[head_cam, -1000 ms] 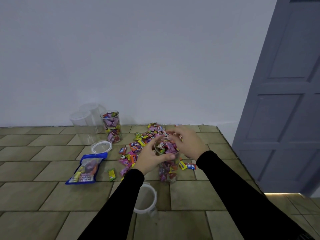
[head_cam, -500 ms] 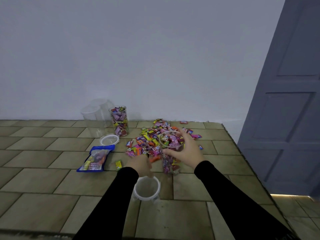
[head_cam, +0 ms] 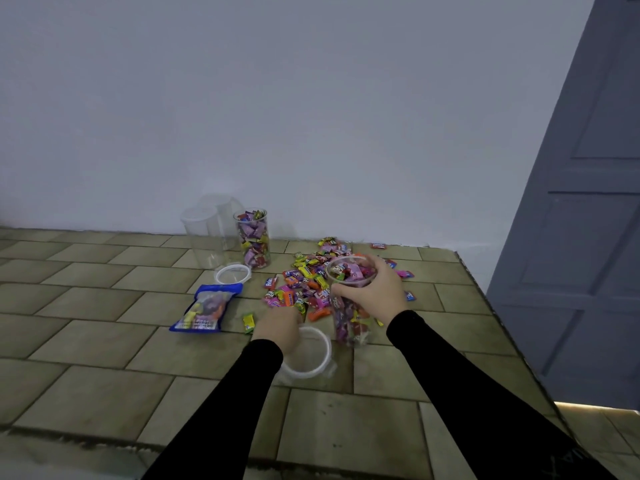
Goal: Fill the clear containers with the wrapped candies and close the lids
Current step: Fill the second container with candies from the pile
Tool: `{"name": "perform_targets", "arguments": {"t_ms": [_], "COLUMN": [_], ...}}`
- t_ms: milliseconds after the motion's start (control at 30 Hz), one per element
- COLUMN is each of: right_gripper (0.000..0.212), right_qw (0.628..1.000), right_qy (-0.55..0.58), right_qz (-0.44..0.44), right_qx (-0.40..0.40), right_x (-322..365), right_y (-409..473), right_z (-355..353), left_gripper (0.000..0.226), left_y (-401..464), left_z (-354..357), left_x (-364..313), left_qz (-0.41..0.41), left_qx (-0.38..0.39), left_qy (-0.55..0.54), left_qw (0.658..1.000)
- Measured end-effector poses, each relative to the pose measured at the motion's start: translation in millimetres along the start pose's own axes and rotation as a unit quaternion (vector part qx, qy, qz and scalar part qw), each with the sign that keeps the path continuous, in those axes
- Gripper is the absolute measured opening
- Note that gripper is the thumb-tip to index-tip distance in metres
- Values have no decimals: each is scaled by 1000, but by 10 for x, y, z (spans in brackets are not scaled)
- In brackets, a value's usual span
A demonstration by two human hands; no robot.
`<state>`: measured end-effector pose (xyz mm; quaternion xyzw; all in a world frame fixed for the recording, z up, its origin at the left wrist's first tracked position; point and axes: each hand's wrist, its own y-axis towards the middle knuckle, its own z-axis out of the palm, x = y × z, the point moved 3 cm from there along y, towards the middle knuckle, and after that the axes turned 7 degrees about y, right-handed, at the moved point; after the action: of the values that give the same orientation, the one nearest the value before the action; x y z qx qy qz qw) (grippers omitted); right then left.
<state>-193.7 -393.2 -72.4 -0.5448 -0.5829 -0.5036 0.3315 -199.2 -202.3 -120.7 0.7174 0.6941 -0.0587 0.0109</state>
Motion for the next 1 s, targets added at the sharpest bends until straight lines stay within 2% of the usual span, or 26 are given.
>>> {"name": "perform_targets", "arguments": {"t_ms": [200,333,433,533,667,800,900,1000], "right_gripper": [104,103,103,105,106,107,108,107], "right_qw": [999,998,998,998,997,997,997,997], "right_qy": [9,31,30,40,58,58,61,57], "right_qz": [-32,-47,-54,-53,-40,-33,-27,-25], "right_qx": [-25,-27,-17,-12,-19,-32,-38,-41], "right_x": [215,350,421,463,468,411,335,245], "right_y": [265,567,873,1178,1592,1960,2170,2359], "right_z": [157,303,470,641,860,1058,1193,1313], "left_gripper": [17,7,20,23,27,34,36,42], "left_y": [161,321,549,738,1075,1459,1626,1808], "left_z": [-244,-324,-396,-507,-643,-722,-744,-719], "left_x": [244,412,558,650,690,649,600,600], "left_qz": [-56,-102,-110,-105,-79,-36,12,18], "left_qx": [-20,-55,-86,-122,-185,-206,-195,-162], "left_qy": [-102,-245,-325,-348,-319,-219,-94,-17], "left_qw": [993,963,935,924,926,953,976,986]}}
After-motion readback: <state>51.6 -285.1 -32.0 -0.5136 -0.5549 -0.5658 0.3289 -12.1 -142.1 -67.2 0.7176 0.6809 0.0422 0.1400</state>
